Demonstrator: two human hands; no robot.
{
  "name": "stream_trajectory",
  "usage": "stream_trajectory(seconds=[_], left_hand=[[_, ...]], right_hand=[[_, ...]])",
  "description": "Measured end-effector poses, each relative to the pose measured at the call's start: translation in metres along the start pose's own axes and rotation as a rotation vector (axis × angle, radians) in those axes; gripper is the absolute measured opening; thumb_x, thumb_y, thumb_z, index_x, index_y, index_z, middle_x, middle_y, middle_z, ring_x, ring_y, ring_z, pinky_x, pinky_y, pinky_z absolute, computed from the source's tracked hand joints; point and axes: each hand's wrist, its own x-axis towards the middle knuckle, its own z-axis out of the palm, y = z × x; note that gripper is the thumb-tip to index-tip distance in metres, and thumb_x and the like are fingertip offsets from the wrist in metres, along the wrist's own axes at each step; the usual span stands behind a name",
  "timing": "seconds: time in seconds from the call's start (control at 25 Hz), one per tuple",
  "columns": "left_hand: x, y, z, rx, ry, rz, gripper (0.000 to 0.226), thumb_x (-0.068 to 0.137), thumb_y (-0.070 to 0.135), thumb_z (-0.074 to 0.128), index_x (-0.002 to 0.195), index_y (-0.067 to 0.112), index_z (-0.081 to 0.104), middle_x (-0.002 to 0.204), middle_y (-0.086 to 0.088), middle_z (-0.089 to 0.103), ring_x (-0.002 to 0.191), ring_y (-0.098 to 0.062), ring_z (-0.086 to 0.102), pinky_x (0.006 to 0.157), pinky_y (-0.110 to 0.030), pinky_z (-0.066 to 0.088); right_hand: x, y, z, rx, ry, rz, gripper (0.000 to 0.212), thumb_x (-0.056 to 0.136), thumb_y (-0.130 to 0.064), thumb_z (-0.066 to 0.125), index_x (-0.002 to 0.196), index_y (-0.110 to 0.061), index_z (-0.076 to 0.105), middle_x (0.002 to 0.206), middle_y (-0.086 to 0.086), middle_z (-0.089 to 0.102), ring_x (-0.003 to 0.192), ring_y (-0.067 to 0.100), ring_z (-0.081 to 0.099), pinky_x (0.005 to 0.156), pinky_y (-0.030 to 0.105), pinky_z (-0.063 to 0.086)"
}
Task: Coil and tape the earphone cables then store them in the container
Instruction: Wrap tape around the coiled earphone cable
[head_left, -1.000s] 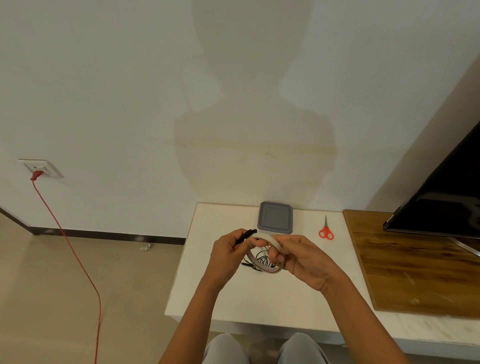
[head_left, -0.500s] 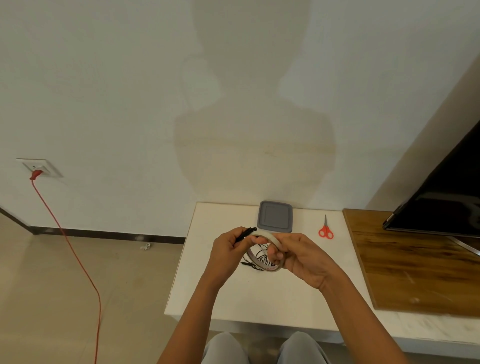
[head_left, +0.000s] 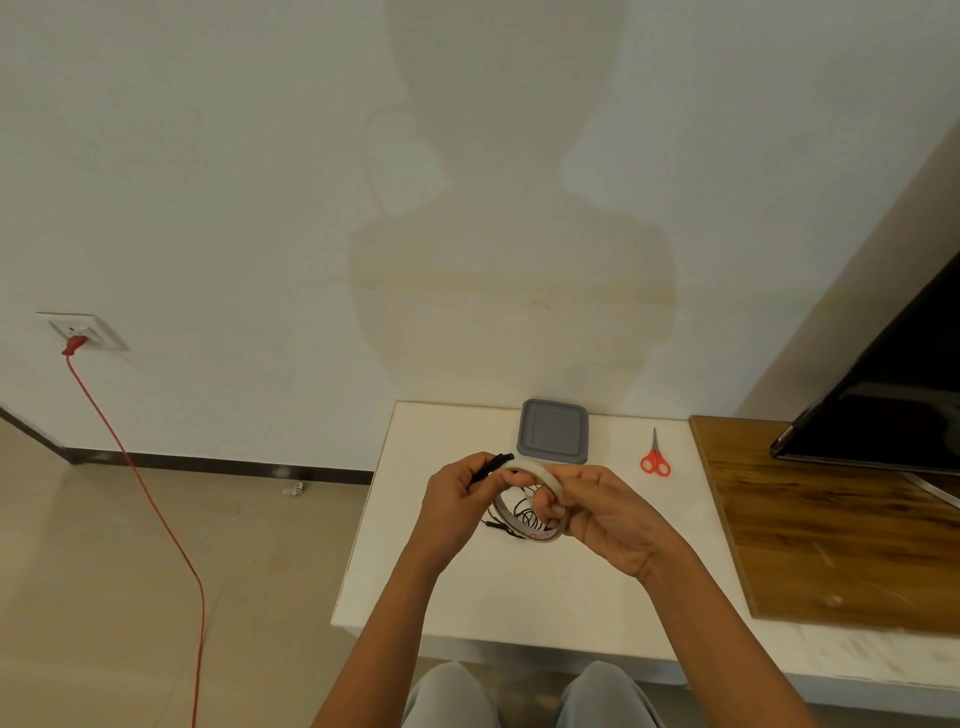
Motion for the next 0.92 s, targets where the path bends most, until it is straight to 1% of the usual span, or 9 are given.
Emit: stream_trajectory(seconds=[0.08,0.16,0.36,0.48,0.6,0.68,0.76,0.84,0.92], left_hand=[[0.0,0.0,0.001,-0.006,-0.002,-0.001,0.01,0.089,0.024,0.066,0.083,0.018,0.071,0.059,0.014,0.055,0.058,-0.001,0.044,0.056,-0.008,0.035],[0.001,0.0,0.001,0.006,-0.001,0.001,0.012,0.088,0.028,0.067,0.081,0.019,0.071,0.061,0.01,0.052,0.06,-0.006,0.041,0.054,-0.01,0.034],[0.003,-0.003,0.0,0.015,0.001,-0.004,0.011,0.089,0.028,0.066,0.082,0.02,0.072,0.061,0.01,0.054,0.061,-0.006,0.042,0.057,-0.013,0.035],[0.001,-0.004,-0.001,0.031,-0.002,-0.01,0.016,0.09,0.03,0.064,0.086,0.017,0.071,0.067,0.002,0.055,0.065,-0.01,0.044,0.062,-0.023,0.037],[-0.001,-0.004,0.0,0.027,-0.004,-0.017,0.017,0.091,0.029,0.062,0.086,0.015,0.071,0.069,-0.003,0.056,0.066,-0.012,0.045,0.064,-0.028,0.039],[-0.001,-0.003,0.001,0.038,0.024,-0.036,0.013,0.092,0.027,0.061,0.09,0.019,0.072,0.068,-0.003,0.056,0.064,-0.011,0.046,0.064,-0.025,0.041],[-0.002,-0.001,0.003,0.031,0.091,-0.058,0.01,0.091,0.025,0.062,0.096,0.023,0.071,0.064,0.005,0.053,0.058,-0.007,0.046,0.059,-0.016,0.042],[-0.003,0.002,0.003,-0.042,0.185,-0.071,0.008,0.09,0.021,0.063,0.096,0.019,0.068,0.067,0.01,0.057,0.06,-0.003,0.053,0.058,-0.009,0.043],[-0.005,0.007,0.003,-0.057,0.198,-0.053,0.005,0.09,0.02,0.063,0.088,0.016,0.062,0.072,0.011,0.062,0.065,-0.001,0.057,0.061,-0.009,0.046]], right_hand=[[0.0,0.001,-0.001,-0.001,0.007,0.0,0.032,0.09,-0.003,0.044,0.109,0.0,0.07,0.081,0.009,0.067,0.072,0.016,0.05,0.085,0.037,0.042],[-0.001,0.001,0.0,0.048,0.024,0.017,0.036,0.093,0.004,0.036,0.108,0.002,0.069,0.077,0.006,0.068,0.066,0.012,0.05,0.084,0.035,0.042],[0.001,0.0,0.003,0.054,0.044,0.024,0.035,0.095,0.003,0.036,0.109,0.005,0.068,0.072,0.006,0.066,0.061,0.009,0.051,0.084,0.037,0.041],[-0.001,0.0,0.002,0.016,0.006,0.008,0.032,0.096,-0.001,0.04,0.113,0.004,0.066,0.078,0.008,0.065,0.065,0.009,0.051,0.085,0.036,0.041],[-0.005,-0.002,0.0,0.043,-0.016,0.021,0.032,0.095,-0.001,0.042,0.111,-0.001,0.069,0.089,0.011,0.07,0.073,0.012,0.058,0.081,0.028,0.049],[-0.006,-0.002,0.0,0.032,-0.042,0.036,0.029,0.093,-0.002,0.048,0.113,-0.006,0.069,0.098,0.013,0.071,0.083,0.016,0.063,0.083,0.026,0.051],[-0.006,0.0,0.0,-0.03,-0.046,0.042,0.029,0.092,-0.003,0.053,0.119,-0.008,0.063,0.107,0.013,0.071,0.096,0.021,0.065,0.091,0.031,0.05],[-0.004,0.001,0.001,-0.113,0.039,0.055,0.026,0.094,-0.005,0.053,0.118,-0.011,0.059,0.11,0.01,0.072,0.097,0.022,0.066,0.094,0.035,0.05],[-0.002,0.001,0.005,-0.198,0.134,0.053,0.02,0.094,-0.008,0.053,0.113,-0.013,0.059,0.105,0.005,0.074,0.092,0.02,0.07,0.09,0.035,0.053]])
